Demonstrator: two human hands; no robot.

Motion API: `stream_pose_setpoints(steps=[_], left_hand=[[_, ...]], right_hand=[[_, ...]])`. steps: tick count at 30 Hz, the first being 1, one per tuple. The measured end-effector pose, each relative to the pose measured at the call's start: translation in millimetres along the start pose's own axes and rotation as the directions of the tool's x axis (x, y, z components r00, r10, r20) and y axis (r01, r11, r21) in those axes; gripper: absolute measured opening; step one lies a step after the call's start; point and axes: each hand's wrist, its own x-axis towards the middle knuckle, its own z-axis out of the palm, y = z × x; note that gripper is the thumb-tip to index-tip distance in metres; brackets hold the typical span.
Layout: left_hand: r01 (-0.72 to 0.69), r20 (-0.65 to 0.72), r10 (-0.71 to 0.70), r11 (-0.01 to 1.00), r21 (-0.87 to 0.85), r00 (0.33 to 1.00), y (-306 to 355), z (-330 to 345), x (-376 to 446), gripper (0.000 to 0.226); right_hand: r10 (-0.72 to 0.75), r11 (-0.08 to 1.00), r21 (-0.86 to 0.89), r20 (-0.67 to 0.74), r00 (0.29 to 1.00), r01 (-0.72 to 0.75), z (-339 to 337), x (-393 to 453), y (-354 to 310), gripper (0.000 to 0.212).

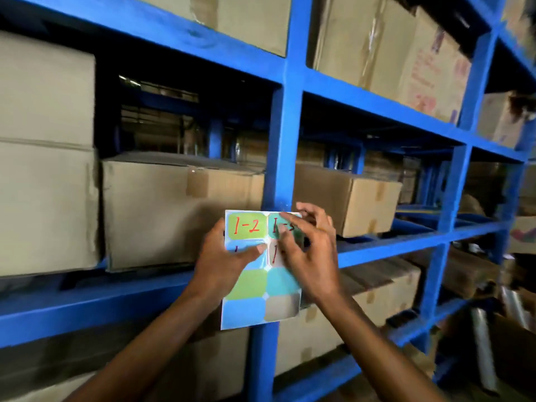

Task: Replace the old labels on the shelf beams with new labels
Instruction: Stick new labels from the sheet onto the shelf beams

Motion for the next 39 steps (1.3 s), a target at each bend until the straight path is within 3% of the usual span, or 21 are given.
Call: stream_pose_setpoints(steps=[6,13,15,18,21,26,29,39], left_hand=[[-0.203,-0.041,0.216,0.956,0.212,0.976,38.7,-68.0,26.3,0.035],[-0.34,-0.04,0.378,0.868,0.362,0.925,68.3,-107.3,60.7,0.04],[-0.369,-0.065,0.44,0.818,0.441,0.896,78.2,-115.6,74.1,0.051],[-0.366,-0.089,0.494,0.743,0.56,0.865,96.1,-126.4,97.9,0.084],[-0.327,-0.052,0.506,0.63,0.704,0.861,113.6,-137.2,119.5,0.102],[-0.234,-0.083,0.508,0.529,0.816,0.857,139.3,-156.4,150.9,0.107],[-0.212,-0.102,0.505,0.527,0.823,0.857,147.9,-164.6,162.8,0.108],[-0.292,0.138,0.403,0.351,0.89,0.905,164.4,-163.8,182.5,0.118]], right_hand=[[-0.225,0.969,-0.081,0.094,0.97,0.233,60.2,45.3,-63.5,0.032],[-0.259,0.965,0.054,0.042,0.965,0.257,86.4,90.5,-101.3,0.016],[-0.272,0.958,0.102,0.026,0.962,0.269,92.2,110.0,-108.7,0.012],[-0.283,0.944,0.182,0.025,0.959,0.274,98.6,140.9,-123.3,0.007],[-0.306,0.919,0.267,0.022,0.952,0.29,99.2,170.5,-138.8,0.013],[-0.31,0.892,0.334,-0.038,0.95,0.304,92.2,217.7,-154.9,0.011],[-0.302,0.898,0.315,-0.069,0.951,0.308,89.7,246.5,-157.6,0.012],[-0.406,0.905,0.114,-0.062,0.912,0.41,99.5,298.3,-163.0,0.014]])
